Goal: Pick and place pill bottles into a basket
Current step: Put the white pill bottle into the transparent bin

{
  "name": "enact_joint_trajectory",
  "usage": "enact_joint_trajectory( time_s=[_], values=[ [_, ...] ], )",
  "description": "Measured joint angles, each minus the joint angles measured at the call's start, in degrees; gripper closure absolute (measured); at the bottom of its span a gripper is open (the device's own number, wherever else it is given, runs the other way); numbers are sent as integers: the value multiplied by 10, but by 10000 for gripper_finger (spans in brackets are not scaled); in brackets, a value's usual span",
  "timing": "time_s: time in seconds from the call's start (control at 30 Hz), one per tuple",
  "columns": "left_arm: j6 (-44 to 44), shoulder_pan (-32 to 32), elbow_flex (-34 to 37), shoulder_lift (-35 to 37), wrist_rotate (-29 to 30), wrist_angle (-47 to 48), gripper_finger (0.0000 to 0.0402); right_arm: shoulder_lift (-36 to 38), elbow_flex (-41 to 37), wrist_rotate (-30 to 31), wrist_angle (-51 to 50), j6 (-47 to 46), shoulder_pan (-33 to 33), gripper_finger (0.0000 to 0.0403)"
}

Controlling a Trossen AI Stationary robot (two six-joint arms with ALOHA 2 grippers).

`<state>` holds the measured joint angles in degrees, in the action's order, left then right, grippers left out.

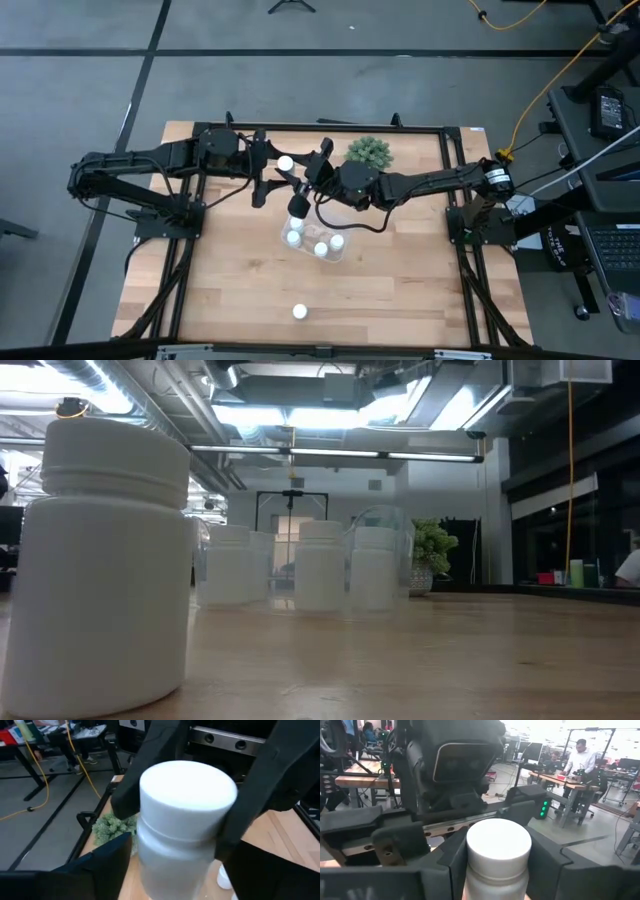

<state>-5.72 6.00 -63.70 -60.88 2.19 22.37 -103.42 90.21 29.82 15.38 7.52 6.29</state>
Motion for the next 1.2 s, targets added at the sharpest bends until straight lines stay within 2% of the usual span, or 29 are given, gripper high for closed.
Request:
enact_joint_trajectory(
  time_s=[0.27,0.5,0.67,0.8,1.0,1.2],
  values=[
    [-9,0,-1,0,20,-1,235,0,0,-2,8,3,-3,246],
    [-13,0,-1,0,24,0,239,0,0,-3,8,-4,-5,244],
    [-19,0,-1,0,31,1,239,0,4,0,14,-19,-6,176],
    [-19,0,-1,0,31,1,239,0,20,-30,-1,-32,-6,147],
    [-17,0,-1,0,29,1,239,0,61,-40,-91,-37,-6,140],
    [-20,0,-1,0,30,16,239,-1,172,-42,-358,-130,-8,148]
  ],
)
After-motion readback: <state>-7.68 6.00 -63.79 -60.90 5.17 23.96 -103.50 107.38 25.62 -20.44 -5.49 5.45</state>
